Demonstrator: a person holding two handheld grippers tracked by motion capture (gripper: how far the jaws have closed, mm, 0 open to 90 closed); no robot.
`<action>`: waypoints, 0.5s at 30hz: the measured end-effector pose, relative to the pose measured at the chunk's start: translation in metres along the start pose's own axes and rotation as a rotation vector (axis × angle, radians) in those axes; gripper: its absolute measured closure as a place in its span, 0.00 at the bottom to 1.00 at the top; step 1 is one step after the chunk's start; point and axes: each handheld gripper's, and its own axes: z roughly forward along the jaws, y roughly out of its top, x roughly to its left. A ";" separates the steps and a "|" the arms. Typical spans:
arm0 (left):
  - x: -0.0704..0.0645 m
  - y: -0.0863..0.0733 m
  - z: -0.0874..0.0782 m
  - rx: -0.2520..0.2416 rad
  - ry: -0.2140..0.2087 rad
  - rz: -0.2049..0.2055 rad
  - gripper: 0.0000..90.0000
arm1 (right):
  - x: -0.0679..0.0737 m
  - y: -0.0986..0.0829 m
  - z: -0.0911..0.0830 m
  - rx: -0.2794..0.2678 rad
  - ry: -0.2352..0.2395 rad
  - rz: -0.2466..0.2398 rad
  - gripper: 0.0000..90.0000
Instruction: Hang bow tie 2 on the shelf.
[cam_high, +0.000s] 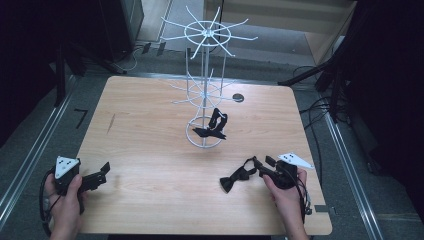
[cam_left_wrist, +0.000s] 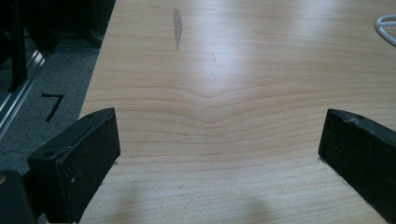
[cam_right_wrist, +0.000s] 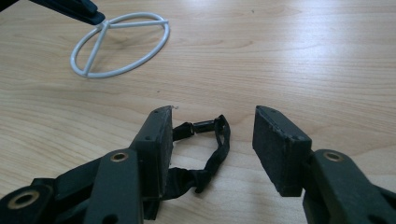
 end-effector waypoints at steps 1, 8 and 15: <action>0.000 0.000 0.000 0.000 0.000 -0.001 0.00 | 0.000 0.000 0.000 0.003 -0.002 0.002 0.56; 0.001 0.000 0.000 0.006 -0.006 0.001 0.00 | -0.004 -0.004 0.005 0.032 -0.013 0.025 0.59; 0.000 0.000 0.000 0.011 -0.009 0.003 0.00 | -0.007 -0.006 0.010 0.064 -0.022 0.031 0.63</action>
